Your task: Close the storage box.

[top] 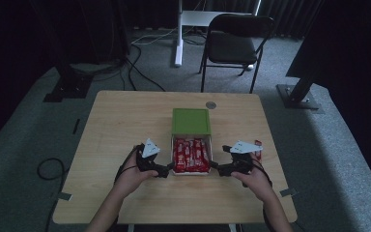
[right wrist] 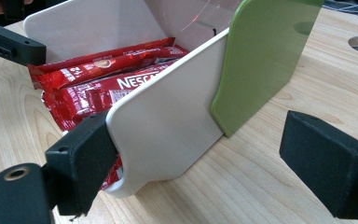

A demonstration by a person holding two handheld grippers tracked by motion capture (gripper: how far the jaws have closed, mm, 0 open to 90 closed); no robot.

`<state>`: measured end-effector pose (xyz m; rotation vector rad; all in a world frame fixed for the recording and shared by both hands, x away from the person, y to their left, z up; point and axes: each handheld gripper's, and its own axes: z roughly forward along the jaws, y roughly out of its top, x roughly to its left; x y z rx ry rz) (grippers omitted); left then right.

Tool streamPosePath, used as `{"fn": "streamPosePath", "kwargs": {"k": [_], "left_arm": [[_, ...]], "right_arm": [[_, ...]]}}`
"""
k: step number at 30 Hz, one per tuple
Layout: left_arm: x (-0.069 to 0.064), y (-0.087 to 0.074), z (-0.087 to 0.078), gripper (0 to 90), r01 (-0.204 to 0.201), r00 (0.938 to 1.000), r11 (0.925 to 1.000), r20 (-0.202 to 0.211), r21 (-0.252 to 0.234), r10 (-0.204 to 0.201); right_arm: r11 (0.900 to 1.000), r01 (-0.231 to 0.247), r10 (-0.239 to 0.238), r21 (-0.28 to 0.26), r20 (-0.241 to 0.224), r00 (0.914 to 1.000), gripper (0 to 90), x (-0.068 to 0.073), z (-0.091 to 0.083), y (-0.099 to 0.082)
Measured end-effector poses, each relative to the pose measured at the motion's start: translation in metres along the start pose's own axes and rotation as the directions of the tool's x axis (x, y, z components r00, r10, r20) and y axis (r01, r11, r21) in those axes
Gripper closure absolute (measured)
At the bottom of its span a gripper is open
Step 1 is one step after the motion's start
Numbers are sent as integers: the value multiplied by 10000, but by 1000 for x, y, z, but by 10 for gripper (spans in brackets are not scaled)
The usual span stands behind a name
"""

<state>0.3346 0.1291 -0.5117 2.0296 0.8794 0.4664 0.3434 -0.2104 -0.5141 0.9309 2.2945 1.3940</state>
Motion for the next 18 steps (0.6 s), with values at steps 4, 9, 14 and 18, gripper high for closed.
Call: {"fn": "streamPosePath", "kwargs": {"k": [4,9,14,18], "left_arm": [[2,1,2,13,84,10000,10000,-24,54,-84],[2,2,4,14,111,9999,9999,-107,-31,-111],[3,3,5,13,137,9998,9999,-147,-19,-137],[6,4,6,13,161,9998,9999,-119,59,-161]], "right_arm": [[10000,7,-7,20,-16,10000,113,-1,1,1],[10000,62,-62,22,6,10000,113,-2,2,2],[10000,10,-11,36,19,10000,113,-3,3,3],[10000,-32,32,18,3,10000,113,-4,5,3]]}}
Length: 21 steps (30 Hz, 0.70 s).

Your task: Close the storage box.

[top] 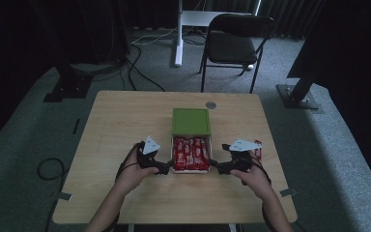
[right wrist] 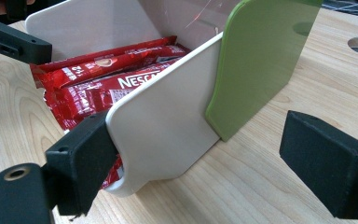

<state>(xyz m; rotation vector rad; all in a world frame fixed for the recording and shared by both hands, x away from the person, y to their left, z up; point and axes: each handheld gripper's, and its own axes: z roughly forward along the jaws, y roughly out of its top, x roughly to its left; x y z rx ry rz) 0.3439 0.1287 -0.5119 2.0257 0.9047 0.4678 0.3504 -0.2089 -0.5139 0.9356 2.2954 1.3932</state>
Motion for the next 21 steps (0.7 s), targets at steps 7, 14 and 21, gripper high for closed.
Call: {"fn": "streamPosePath", "kwargs": {"k": [7,14,21], "left_arm": [[2,2,2,13,92,10000,9999,36,-44,-92],[6,4,2,13,274,9996,9996,-46,-98,-275],[9,6,4,13,339,9994,9994,-4,-95,-339]], "right_arm": [[10000,-43,43,-22,120,9999,113,-3,1,2],[9999,-78,79,-75,90,9999,113,-4,3,5],[10000,-29,29,-25,138,9999,113,-6,4,9]]}}
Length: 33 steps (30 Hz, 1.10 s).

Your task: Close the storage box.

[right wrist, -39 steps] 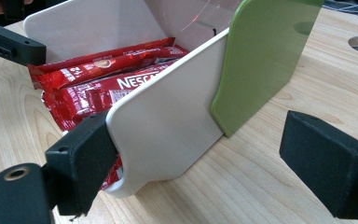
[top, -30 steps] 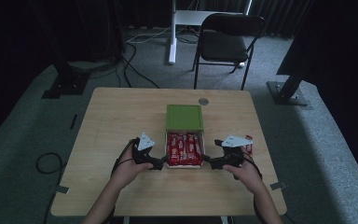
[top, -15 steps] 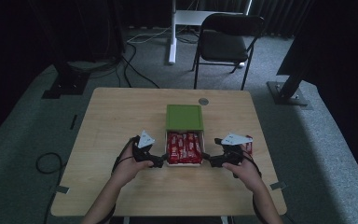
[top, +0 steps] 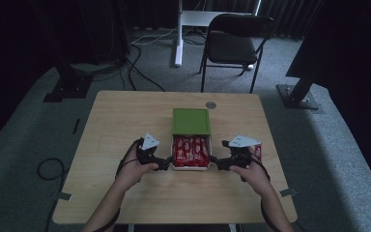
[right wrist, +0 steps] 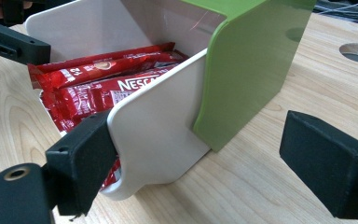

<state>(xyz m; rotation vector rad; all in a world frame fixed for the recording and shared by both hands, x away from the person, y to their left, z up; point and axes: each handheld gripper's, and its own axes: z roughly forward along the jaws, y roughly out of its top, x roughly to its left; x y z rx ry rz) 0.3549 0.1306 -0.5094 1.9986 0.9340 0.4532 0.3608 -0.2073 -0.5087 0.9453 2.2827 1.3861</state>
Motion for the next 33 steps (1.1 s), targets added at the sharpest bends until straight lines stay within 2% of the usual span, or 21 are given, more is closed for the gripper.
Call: {"fn": "streamPosePath", "kwargs": {"k": [15,19,33], "left_arm": [[4,4,5,13,48,10000,10000,-13,30,-48],[6,4,7,13,143,9999,9999,-6,-12,-143],[11,9,12,13,114,9998,9999,-152,-12,-115]], "right_arm": [[9998,-185,185,-23,57,9998,113,-7,4,3],[9992,-388,389,-117,54,9992,113,-11,7,2],[9993,-369,371,-86,228,9991,113,-16,12,8]]}}
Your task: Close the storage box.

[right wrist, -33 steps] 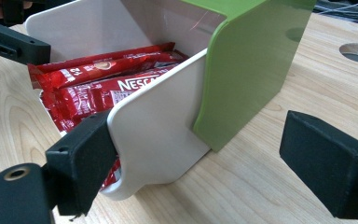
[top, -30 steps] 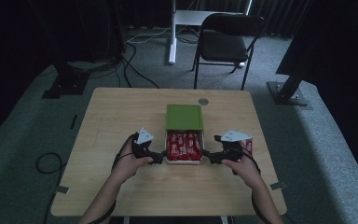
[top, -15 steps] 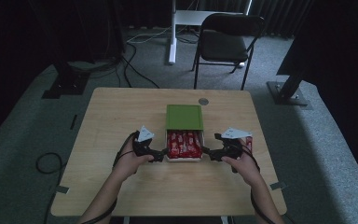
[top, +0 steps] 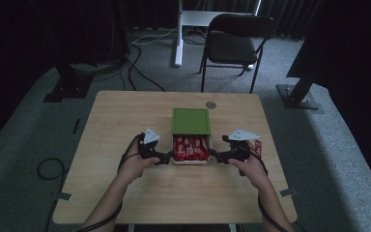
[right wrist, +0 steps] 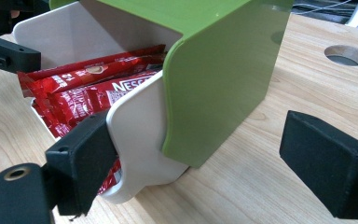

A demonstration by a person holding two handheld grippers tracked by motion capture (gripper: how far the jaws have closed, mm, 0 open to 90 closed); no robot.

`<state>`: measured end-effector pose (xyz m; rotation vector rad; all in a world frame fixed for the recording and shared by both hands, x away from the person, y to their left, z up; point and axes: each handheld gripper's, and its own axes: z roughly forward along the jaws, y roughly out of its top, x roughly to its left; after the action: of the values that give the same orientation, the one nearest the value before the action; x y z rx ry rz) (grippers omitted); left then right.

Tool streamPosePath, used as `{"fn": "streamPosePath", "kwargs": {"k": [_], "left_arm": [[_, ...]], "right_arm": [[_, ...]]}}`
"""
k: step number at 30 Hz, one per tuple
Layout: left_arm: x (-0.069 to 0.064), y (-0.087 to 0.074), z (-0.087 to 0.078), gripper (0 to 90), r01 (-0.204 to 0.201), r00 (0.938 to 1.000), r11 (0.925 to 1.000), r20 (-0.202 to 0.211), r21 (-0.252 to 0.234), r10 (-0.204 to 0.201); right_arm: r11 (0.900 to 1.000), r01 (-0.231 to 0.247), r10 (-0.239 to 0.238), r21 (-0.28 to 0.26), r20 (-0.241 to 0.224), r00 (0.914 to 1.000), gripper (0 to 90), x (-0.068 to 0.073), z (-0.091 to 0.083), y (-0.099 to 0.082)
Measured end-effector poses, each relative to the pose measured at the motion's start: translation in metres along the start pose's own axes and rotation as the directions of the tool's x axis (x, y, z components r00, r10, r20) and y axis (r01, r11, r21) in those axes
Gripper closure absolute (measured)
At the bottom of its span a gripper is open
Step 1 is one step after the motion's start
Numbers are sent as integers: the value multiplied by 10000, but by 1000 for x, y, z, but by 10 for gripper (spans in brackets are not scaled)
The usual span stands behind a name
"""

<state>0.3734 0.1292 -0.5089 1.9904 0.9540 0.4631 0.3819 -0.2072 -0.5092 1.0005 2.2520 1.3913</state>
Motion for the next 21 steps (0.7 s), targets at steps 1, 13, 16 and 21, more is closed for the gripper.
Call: {"fn": "streamPosePath", "kwargs": {"k": [1,13,16,21], "left_arm": [[0,0,0,13,0,10000,10000,0,0,0],[5,3,4,13,75,10000,10000,-31,-36,-75],[6,4,6,13,19,10000,10000,-90,-39,-19],[8,5,8,13,43,9999,10000,-105,-40,-44]], "right_arm": [[10000,0,0,0,0,10000,113,0,0,0],[10000,0,0,-22,109,9999,113,-3,4,3],[10000,-68,69,-3,136,9999,113,-5,5,4],[10000,-98,99,-12,181,9998,113,-6,7,5]]}}
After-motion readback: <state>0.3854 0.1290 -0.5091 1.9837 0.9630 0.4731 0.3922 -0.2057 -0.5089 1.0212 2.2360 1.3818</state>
